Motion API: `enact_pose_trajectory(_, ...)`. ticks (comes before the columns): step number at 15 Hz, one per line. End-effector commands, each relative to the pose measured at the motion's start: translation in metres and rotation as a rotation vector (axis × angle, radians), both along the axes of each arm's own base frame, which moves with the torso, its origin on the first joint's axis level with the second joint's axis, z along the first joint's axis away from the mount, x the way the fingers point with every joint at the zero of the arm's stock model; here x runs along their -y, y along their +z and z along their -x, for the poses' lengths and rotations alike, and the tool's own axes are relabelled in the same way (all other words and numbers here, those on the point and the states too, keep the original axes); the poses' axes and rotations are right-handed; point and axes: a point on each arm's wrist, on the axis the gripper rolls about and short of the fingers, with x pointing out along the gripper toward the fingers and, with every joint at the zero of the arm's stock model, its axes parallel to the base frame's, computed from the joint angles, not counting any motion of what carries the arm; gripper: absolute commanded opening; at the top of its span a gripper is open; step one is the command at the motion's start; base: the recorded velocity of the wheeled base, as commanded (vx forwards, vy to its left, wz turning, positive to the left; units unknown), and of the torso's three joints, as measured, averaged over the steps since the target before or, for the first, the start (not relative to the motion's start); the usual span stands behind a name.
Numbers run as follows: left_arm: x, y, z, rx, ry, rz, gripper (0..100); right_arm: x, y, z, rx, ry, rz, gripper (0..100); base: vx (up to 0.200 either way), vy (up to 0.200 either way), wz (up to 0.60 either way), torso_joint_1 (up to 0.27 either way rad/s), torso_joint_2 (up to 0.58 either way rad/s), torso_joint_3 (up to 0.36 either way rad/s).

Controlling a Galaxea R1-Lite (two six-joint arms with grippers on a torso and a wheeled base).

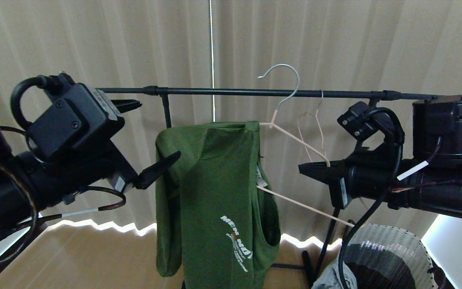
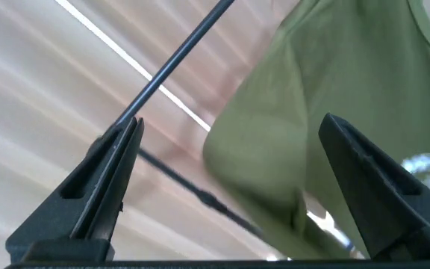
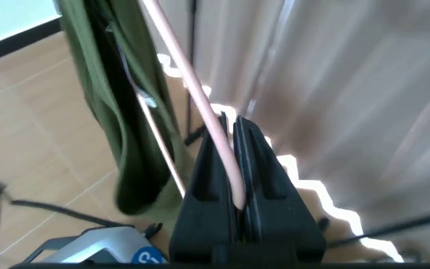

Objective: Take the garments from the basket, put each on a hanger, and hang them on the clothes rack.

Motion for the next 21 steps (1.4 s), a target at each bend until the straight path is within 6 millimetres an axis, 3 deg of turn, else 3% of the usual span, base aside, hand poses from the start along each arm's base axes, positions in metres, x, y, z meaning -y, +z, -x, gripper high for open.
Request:
enact_pose_trajectory(1, 0.018, -0.012, -0.022, -0.048, -0.022, -0.033, 100, -0.009, 0.002, 0.008, 0.006, 0.046, -0.004, 0, 0.000, 0.000, 0.00, 0.000, 0.00, 0.000)
enact_pose_trajectory(4, 0.024, -0.015, -0.035, -0.058, -0.020, -0.040, 100, -0.011, 0.001, 0.008, 0.005, 0.051, -0.007, 0, 0.000, 0.000, 0.00, 0.000, 0.00, 0.000)
enact_pose_trajectory(21, 0.027, -0.017, -0.037, -0.061, -0.046, -0.034, 100, -0.025, -0.001, 0.020, -0.010, 0.142, -0.011, 0, 0.000, 0.000, 0.00, 0.000, 0.00, 0.000)
